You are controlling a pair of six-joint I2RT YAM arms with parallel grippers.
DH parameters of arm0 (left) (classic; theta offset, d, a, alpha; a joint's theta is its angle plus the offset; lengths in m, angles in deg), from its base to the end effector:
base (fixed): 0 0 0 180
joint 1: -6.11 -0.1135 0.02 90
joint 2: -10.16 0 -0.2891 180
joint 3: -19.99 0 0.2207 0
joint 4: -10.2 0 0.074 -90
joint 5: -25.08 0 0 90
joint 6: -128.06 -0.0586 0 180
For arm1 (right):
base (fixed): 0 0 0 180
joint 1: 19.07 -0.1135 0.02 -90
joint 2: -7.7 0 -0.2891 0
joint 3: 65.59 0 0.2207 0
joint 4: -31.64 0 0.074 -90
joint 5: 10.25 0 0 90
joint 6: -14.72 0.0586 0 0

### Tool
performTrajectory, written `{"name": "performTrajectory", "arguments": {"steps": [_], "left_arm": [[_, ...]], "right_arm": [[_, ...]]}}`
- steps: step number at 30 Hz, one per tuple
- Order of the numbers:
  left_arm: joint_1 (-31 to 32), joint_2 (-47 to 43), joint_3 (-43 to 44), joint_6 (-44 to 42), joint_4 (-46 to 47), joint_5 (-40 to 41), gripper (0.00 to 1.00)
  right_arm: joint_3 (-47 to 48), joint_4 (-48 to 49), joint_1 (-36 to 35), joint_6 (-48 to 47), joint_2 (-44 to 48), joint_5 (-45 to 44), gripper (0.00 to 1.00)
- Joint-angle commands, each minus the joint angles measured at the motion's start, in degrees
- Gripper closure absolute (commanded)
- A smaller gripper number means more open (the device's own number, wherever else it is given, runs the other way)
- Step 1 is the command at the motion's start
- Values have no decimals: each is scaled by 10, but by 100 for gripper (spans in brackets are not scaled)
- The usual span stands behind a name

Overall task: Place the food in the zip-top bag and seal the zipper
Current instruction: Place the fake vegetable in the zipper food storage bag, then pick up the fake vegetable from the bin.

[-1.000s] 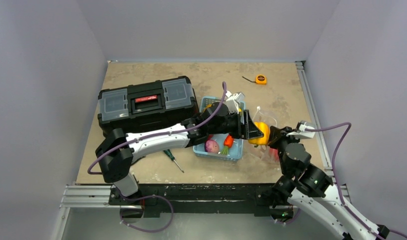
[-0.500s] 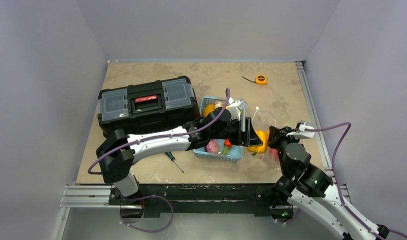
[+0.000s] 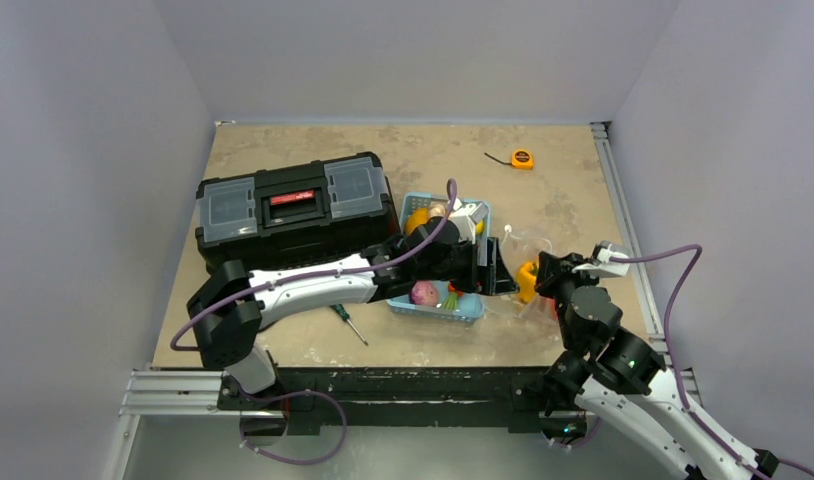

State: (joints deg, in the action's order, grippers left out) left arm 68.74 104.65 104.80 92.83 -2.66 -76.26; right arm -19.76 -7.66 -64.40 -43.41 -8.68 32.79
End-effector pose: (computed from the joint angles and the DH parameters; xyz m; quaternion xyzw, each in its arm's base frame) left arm 0.1652 -0.3442 0.3142 0.1115 0.8219 -0.5148 0.2169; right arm 0.0636 0.0034 0.2840 0.1725 0.7271 0.1301 0.6517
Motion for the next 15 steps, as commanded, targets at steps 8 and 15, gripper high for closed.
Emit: {"name": "performTrajectory", "arguments": {"steps": [8,15], "left_arm": [[-23,-115,-43,-51,-26,83,21],[-24,-143,-42,-74,-173,187,21]], "right_arm": [[0,27,-3,-6,-1,-2,100],[0,29,-2,-8,-4,2,100]]}}
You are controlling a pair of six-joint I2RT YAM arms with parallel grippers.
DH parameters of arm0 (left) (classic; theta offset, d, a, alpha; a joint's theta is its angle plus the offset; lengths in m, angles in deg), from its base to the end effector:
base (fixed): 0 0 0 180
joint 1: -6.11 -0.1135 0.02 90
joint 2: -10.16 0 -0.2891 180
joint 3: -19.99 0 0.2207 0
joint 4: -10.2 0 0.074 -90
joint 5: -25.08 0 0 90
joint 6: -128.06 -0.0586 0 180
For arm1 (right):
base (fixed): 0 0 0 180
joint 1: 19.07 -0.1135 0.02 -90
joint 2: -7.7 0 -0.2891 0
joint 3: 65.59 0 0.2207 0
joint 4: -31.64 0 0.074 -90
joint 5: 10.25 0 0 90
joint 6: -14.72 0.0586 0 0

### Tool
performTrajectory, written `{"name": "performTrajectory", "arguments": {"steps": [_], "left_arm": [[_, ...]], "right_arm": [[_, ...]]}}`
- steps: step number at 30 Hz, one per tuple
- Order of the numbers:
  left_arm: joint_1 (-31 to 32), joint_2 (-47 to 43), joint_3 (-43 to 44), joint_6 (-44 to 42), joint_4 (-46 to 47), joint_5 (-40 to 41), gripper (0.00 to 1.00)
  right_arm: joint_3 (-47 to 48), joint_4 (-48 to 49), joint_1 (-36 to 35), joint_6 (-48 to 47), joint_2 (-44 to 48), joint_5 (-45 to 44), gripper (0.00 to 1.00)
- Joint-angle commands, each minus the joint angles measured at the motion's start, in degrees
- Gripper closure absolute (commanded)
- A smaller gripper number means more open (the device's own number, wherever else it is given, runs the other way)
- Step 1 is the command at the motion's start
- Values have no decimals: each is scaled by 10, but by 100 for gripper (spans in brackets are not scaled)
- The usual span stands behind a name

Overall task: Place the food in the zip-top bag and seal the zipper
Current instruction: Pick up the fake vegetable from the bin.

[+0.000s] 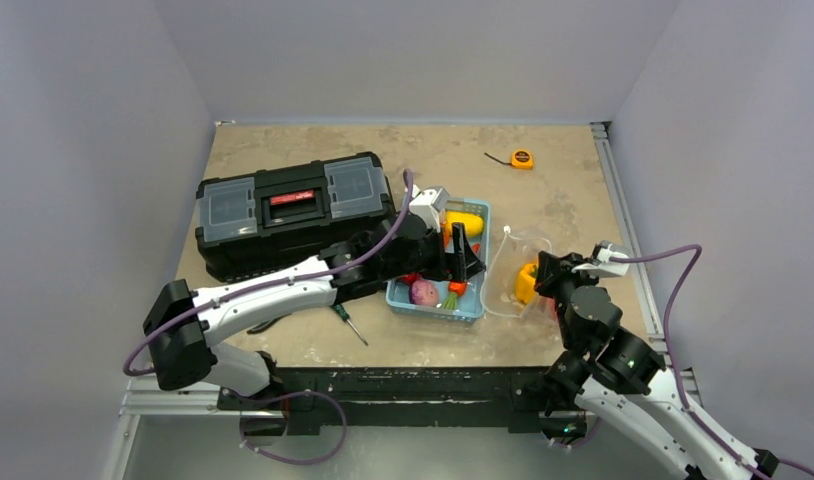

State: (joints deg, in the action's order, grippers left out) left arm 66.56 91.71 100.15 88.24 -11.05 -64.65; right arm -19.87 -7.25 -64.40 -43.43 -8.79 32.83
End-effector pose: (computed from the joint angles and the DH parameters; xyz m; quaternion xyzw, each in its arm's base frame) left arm 0.1583 -0.2787 0.3431 0.0732 0.8289 -0.4549 0.3172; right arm 0.0640 0.0039 0.2842 0.1728 0.7263 0.1313 0.6523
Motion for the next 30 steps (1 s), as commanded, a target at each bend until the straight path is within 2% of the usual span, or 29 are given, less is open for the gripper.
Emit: {"name": "performTrajectory", "arguments": {"steps": [1,6,11,17,24,30], "left_arm": [[-2,-7,14,-28,-119,83,21],[2,47,56,-4,-251,134,22],[13,67,40,-6,-254,166,20],[13,107,71,-27,-313,198,18],[2,157,100,-34,-331,182,14],[-10,203,120,-32,-327,152,15]], "right_arm": [[2,25,-2,-8,-5,1,100],[2,26,-2,-9,-5,3,100],[2,26,-2,-9,-4,3,100],[2,26,-2,-10,-6,4,100],[2,28,-3,-11,-6,6,100],[2,28,-2,-12,-7,7,100]]}}
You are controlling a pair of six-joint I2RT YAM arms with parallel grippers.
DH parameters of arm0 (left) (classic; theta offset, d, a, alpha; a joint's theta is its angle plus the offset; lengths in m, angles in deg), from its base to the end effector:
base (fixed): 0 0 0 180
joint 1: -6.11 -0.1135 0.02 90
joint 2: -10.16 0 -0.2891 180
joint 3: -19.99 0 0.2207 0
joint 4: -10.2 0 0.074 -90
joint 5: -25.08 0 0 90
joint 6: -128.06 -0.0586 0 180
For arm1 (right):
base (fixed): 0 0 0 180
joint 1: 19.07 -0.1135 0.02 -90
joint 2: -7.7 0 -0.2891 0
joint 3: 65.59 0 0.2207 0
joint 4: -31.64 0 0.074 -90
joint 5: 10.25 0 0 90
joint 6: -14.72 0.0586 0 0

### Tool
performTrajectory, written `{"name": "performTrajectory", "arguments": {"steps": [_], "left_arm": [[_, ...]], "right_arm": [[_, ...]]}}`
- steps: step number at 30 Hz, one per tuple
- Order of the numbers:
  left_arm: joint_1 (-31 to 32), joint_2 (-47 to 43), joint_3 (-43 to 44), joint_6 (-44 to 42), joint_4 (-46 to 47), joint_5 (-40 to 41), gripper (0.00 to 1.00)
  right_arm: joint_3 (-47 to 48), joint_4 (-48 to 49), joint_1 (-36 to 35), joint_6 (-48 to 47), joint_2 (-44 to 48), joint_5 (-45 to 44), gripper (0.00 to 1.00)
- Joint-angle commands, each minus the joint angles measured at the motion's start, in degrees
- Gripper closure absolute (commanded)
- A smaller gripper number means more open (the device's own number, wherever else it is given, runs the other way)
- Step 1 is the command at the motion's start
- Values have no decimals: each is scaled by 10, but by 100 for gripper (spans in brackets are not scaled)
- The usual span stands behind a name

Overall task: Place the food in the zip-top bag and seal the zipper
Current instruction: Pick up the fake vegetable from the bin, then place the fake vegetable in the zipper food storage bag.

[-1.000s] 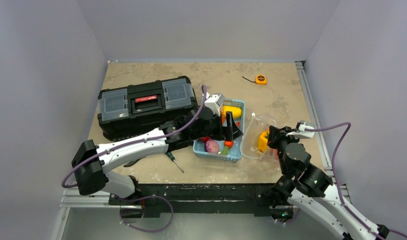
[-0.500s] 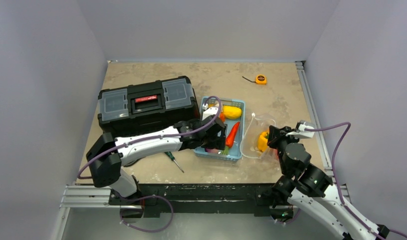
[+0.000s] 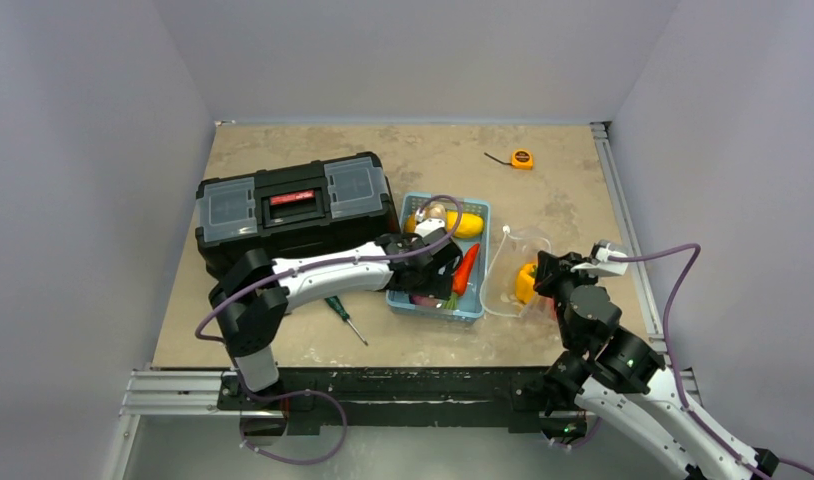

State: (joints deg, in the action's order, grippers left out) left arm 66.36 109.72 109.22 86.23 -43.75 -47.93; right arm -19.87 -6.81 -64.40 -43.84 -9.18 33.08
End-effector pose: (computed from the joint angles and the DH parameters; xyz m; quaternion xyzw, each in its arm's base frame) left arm 0.1844 -0.2881 0.2419 0.0688 0.9623 -0.0943 0.2456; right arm 0.0650 0.0051 0.2848 0.1690 0.7271 0.1308 0.6524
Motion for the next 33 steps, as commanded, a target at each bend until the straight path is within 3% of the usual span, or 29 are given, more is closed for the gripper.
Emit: {"name": "performTrajectory", "arguments": {"steps": [1,13,18,20,26,33], "left_arm": [[-8,28,31,-11,0,-18,16],[-8,58,27,-16,17,-30,32],[-8,40,29,-27,18,-27,61],[-8,31,33,-31,17,-27,67],[-8,-29,34,-46,47,-56,72],[-8,-132,-5,-58,204,-159,70]], "right_arm": [[1,24,-2,-8,-3,5,100],[1,27,-2,-10,-5,8,100],[1,27,-2,-10,-5,9,100],[1,28,-2,-11,-5,10,100],[1,27,-2,-11,-5,11,100],[1,29,-2,-13,-4,13,100]]}}
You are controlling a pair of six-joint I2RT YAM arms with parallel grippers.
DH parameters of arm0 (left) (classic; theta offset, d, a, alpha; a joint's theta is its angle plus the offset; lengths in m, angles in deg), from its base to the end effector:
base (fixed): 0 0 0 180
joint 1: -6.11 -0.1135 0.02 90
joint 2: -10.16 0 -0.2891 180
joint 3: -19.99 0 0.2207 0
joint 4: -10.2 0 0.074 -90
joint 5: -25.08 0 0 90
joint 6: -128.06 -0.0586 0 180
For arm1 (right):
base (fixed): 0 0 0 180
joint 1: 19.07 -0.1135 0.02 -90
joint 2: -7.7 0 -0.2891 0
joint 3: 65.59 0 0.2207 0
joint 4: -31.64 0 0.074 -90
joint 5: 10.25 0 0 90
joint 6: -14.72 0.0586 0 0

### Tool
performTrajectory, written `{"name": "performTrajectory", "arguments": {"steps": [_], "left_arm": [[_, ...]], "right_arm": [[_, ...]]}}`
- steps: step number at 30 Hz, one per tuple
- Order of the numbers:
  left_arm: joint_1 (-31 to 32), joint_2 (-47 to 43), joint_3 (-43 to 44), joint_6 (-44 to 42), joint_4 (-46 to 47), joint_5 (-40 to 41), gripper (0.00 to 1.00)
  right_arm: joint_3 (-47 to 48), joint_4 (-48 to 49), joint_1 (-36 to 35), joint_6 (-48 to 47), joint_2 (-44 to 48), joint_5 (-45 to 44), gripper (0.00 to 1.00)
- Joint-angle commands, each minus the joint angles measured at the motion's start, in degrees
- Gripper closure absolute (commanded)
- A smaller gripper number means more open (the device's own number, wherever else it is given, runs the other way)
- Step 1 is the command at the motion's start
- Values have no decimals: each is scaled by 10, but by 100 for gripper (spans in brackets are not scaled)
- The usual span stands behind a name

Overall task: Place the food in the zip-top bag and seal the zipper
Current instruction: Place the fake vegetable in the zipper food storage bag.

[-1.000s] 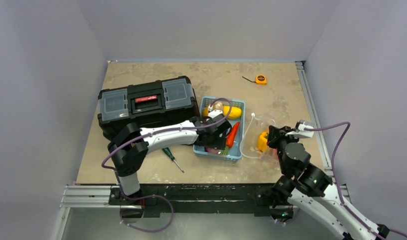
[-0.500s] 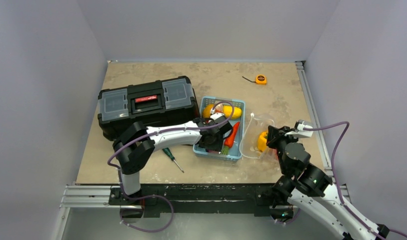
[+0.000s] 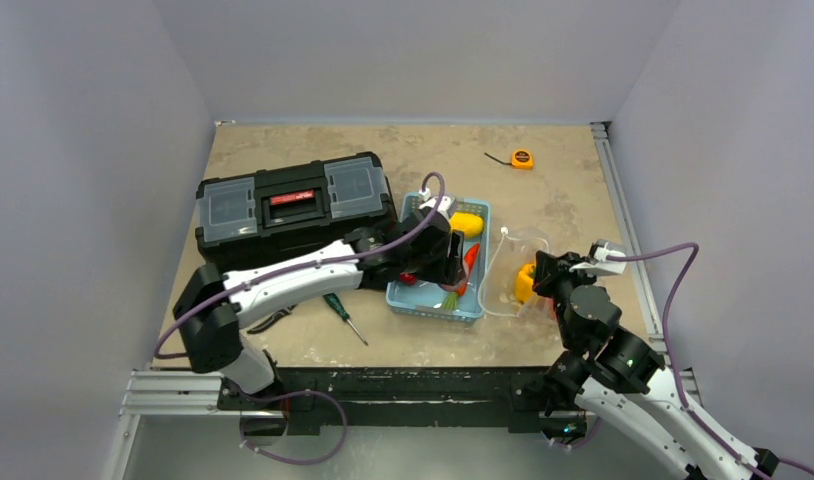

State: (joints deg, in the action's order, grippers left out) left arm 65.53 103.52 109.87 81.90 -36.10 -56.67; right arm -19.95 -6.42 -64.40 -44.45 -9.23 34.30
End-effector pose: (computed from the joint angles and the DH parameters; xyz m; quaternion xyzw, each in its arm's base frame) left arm 0.1815 -0.2906 0.2879 0.1024 0.9313 -0.2269 0.2658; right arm 0.0653 0.0066 0.2850 0.1592 0.7291 0.1363 0.6515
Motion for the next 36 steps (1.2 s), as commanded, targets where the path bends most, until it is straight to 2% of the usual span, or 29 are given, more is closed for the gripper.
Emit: {"name": "performTrajectory", "arguments": {"steps": [1,4,11,13,15,18,29,36], "left_arm": [[0,-75,-15,-12,148,-87,68],[0,-68,-13,1,204,-145,62],[0,11,-4,77,319,-252,51],[1,33,0,94,352,-269,43],[2,52,14,99,351,-273,36],[7,65,30,94,337,-269,31],[11,64,32,83,312,-257,29],[11,21,21,41,251,-194,29]], "right_arm": [[2,25,-3,-7,-4,1,100],[2,25,-3,-7,-4,1,100],[2,25,-3,-7,-3,3,100],[1,25,-3,-7,-3,3,100],[1,25,-3,-7,-2,3,100],[1,26,-3,-7,-1,3,100],[1,28,-3,-7,-1,5,100],[0,27,-3,-8,-1,6,100]]}}
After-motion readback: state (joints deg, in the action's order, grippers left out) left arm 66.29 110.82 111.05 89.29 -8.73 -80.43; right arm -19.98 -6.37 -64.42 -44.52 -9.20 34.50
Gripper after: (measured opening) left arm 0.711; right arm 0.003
